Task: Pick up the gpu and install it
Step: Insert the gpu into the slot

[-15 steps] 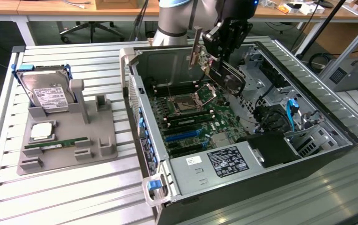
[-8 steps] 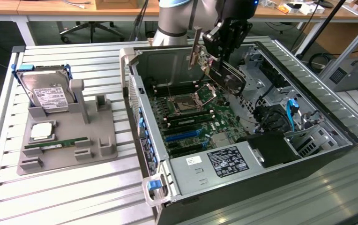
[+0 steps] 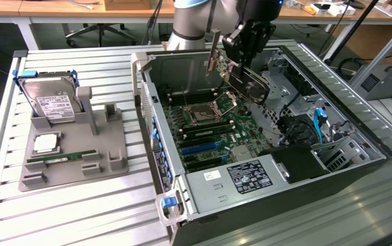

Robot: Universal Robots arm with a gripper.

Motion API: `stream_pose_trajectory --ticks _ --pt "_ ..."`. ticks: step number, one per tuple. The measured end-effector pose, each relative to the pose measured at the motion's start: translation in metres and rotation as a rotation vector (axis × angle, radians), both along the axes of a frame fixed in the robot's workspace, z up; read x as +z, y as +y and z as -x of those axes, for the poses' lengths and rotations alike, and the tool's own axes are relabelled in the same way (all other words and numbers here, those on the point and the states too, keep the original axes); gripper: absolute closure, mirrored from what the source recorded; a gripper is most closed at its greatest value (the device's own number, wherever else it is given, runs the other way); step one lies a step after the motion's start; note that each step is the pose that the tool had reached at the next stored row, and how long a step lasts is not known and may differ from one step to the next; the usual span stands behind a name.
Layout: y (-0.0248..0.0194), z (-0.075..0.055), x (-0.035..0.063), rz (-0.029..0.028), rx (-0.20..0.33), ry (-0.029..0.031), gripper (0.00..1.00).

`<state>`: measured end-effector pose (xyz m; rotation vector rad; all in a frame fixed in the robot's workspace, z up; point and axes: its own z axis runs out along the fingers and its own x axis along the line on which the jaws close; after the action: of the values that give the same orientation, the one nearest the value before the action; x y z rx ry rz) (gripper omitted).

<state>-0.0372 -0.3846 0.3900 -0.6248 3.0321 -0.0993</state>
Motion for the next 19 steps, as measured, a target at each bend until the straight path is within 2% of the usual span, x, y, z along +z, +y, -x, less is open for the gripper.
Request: stream_pose_trajectory --ticks 19 --pt "0.0000 0.0000 0.0000 0.0000 0.043 0.0000 0.73"
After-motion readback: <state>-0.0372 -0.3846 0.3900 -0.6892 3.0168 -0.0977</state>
